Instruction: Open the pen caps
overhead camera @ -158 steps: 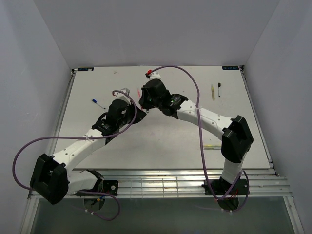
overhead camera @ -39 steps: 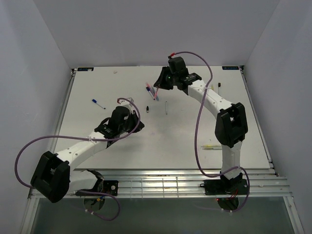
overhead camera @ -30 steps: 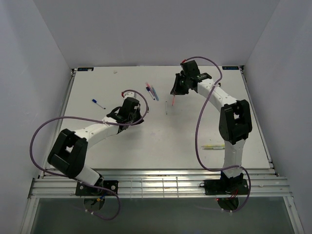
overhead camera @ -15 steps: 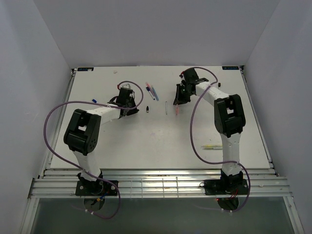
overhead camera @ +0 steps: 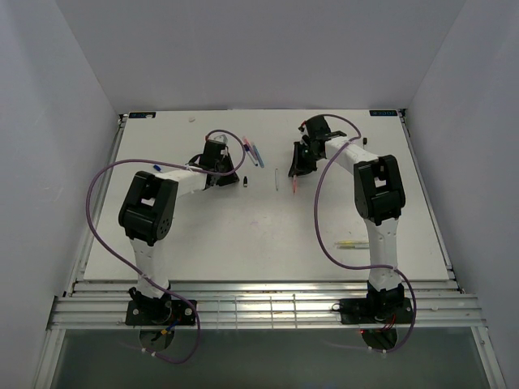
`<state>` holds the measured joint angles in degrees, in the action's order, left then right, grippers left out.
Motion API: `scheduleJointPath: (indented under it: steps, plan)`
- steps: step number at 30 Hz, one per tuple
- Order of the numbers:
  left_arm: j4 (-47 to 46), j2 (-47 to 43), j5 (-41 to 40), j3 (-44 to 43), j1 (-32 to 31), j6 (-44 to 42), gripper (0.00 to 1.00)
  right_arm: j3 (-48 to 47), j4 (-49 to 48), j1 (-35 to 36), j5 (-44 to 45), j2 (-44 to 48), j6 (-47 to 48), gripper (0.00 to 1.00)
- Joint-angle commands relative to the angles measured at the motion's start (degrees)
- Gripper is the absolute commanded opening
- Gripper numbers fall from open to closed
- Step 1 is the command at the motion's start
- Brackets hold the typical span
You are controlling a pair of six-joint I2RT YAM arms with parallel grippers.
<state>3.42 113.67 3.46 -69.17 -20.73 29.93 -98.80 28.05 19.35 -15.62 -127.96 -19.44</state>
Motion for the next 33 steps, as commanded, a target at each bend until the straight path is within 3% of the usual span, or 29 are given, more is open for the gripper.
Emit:
scheduleJointPath:
  steps: [1,7,9,16,25,33]
  plan:
    - [-0.34,0.41,1.37,-1.68,-0.1,0.47,0.03,-1.83,-1.77,-0.28,-1.35,-1.24,0.72,0.13]
    - [-0.78,1.38,2.07,-1.15,-0.1,1.27,0.13,-1.48,-2.56,-0.37,-2.4,-1.59,0.28,0.17]
    - [-0.78,1.47,2.07,-0.88,-0.1,2.06,0.25,-1.57,-2.74,-0.37,-2.66,-2.03,0.28,0.18]
    - [-0.96,1.64,1.72,0.26,-0.01,3.46,0.36,-1.65,-3.0,-0.37,-2.75,-2.82,0.37,0.23]
    - [-1.75,1.03,1.64,2.1,0.08,3.73,0.42,-1.65,-3.79,-0.37,-3.72,-3.61,0.28,0.32]
    - [-2.89,-0.02,2.77,3.95,0.43,4.34,0.44,0.8,-5.9,-0.37,-6.44,-2.82,-0.77,0.31]
